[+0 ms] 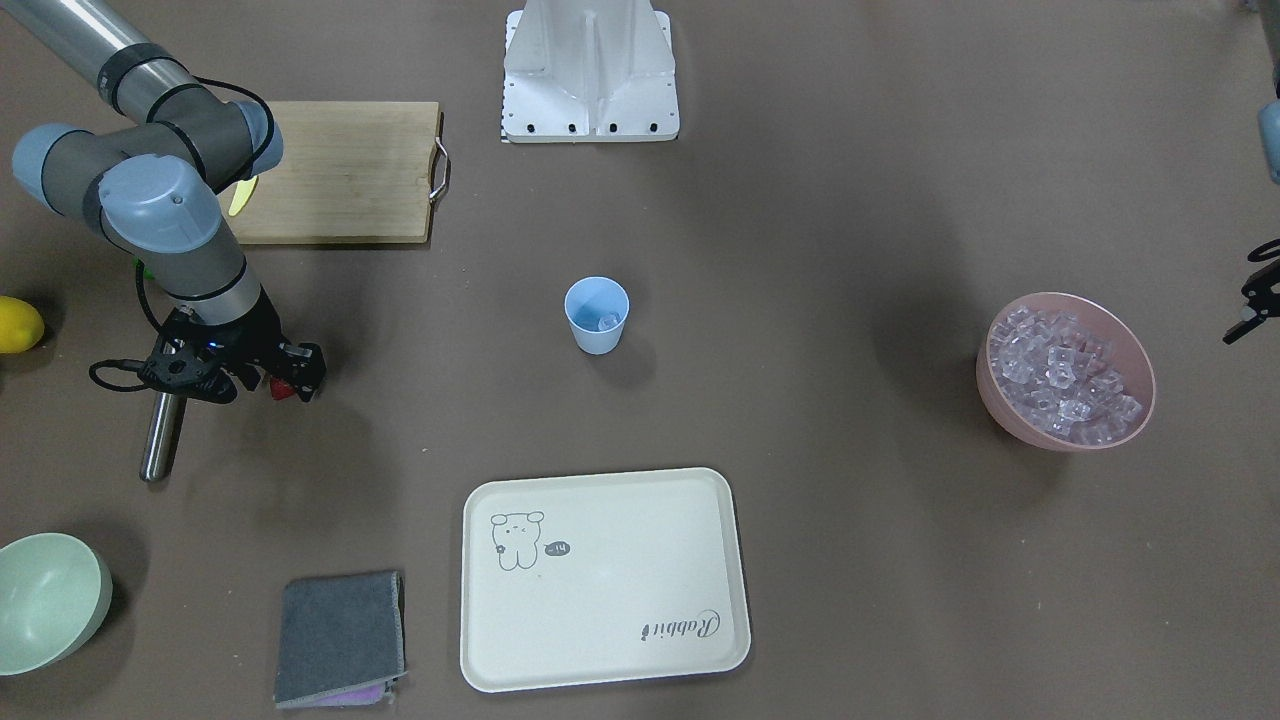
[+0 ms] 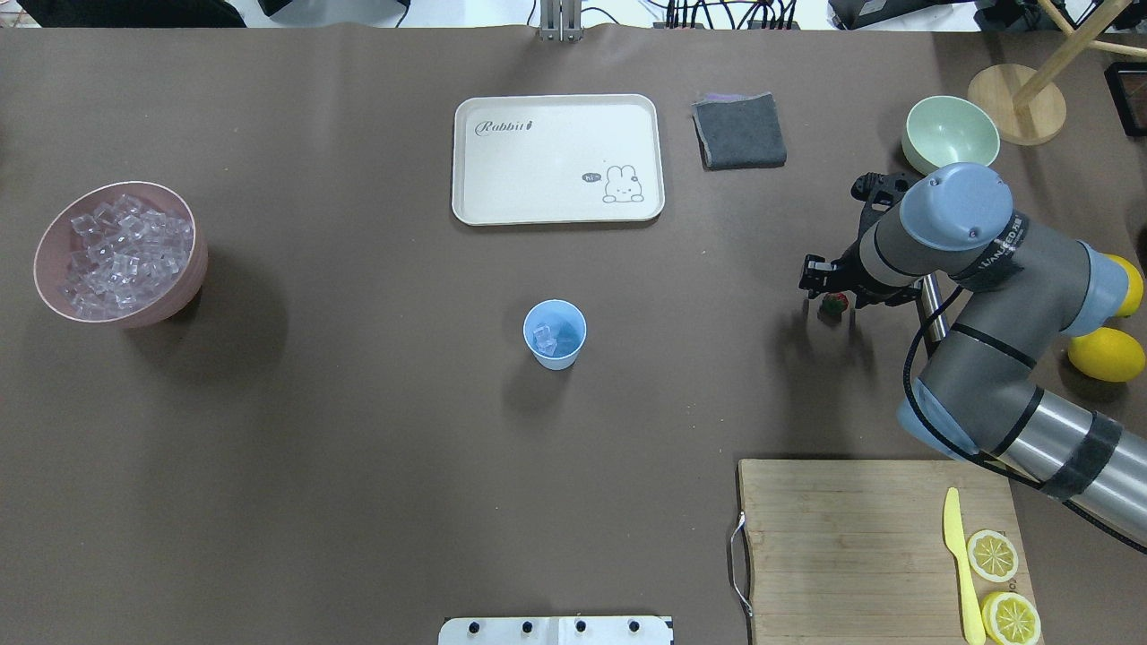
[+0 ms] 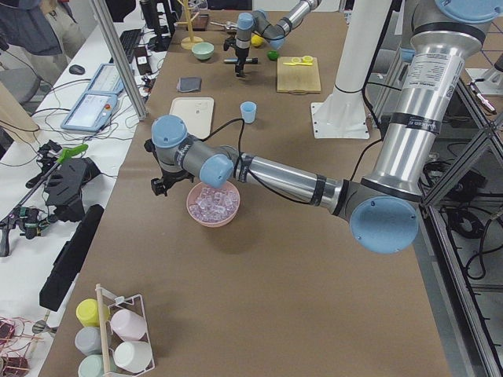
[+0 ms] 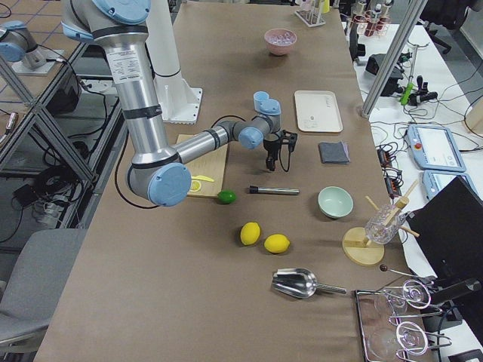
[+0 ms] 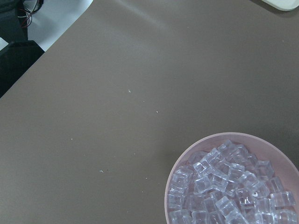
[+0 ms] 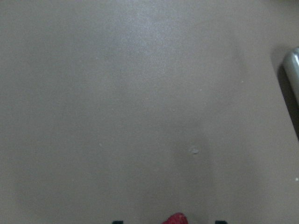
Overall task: Mash ice and strawberries in cup
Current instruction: 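Close the right gripper around the red strawberry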
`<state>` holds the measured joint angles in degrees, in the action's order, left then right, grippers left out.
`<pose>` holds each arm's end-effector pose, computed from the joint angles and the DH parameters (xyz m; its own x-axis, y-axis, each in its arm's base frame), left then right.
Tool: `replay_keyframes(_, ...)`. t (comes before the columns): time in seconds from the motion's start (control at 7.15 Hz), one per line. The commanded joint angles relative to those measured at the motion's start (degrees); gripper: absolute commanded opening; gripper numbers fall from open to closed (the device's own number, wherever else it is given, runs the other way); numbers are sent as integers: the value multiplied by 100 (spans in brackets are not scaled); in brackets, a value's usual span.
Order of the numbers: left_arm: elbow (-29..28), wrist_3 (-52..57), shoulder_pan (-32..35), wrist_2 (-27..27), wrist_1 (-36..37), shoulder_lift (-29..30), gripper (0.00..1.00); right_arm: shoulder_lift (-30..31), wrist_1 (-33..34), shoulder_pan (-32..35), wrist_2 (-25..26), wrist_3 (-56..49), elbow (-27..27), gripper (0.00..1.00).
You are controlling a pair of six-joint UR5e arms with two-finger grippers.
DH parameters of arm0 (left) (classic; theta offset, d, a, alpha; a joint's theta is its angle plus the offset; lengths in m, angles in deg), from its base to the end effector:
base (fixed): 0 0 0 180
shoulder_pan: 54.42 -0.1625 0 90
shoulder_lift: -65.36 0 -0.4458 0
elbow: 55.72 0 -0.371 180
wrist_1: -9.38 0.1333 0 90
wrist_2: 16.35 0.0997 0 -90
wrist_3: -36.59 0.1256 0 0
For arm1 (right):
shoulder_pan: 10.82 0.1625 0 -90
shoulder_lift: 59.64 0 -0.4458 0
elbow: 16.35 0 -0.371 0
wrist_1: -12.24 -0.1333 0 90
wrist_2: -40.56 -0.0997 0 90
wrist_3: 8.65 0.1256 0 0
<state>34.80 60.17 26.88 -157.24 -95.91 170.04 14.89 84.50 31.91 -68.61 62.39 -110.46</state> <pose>0.0549 -0.5957 0.5142 0.4648 0.7849 -0.4098 -0.3451 0.5868 0.7325 -0.3927 -0.4881 0.5017 0.7132 0.2410 0.6582 -0.2780 0.9593 -0.0500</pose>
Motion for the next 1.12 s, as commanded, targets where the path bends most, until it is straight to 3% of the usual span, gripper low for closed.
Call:
replay_keyframes(0.0, 0, -3, 0, 0, 0, 0, 97, 0, 7, -19, 0, 7, 7, 67)
replay_keyframes(0.28, 0, -3, 0, 0, 0, 0, 97, 0, 7, -19, -9, -19, 7, 9)
replay_keyframes(0.42, 0, -3, 0, 0, 0, 0, 97, 0, 7, -19, -9, -20, -2, 0)
replay_keyframes(0.98, 26, -47, 0, -9, 9, 0, 97, -61, 68, 112, 0, -46, -563, 0)
